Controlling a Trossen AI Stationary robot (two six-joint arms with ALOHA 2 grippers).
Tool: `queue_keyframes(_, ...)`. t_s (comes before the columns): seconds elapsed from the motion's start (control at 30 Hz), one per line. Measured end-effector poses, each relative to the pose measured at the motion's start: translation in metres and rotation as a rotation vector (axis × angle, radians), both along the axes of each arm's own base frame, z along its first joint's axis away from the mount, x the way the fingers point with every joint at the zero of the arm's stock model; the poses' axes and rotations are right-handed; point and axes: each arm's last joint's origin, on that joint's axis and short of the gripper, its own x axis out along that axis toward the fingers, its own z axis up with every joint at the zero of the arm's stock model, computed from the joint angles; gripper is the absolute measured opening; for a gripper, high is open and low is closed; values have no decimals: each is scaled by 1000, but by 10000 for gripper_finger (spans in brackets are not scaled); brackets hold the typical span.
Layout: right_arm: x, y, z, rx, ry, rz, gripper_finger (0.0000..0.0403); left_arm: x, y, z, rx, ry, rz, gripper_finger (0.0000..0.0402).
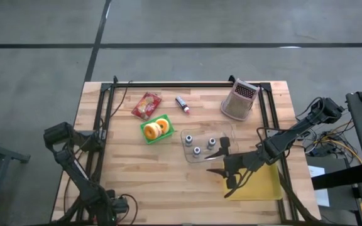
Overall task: Pick & Place Food Item
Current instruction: Put the red food coloring bottle into the transparent bin
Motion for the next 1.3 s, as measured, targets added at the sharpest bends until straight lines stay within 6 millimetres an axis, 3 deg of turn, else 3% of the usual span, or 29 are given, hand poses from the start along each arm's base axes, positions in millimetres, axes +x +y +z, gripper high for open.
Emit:
queue_keyframes(0.37,0,0,0,-7,-5,-11,210,11,21,-3,175,-89,-112,252)
queue_keyframes(0.67,0,0,0,-13,-6,-9,210,40,47,-5,310,-198,-209,167)
queue_keyframes(0.83,0,0,0,-13,-6,-9,210,67,69,-6,480,-348,-266,129)
queue_keyframes(1.1,0,-1,0,-13,-7,-9,210,121,119,-4,719,-508,-365,130)
queue_keyframes(1.3,0,-1,0,-12,-7,-9,210,168,156,6,747,-699,-390,129)
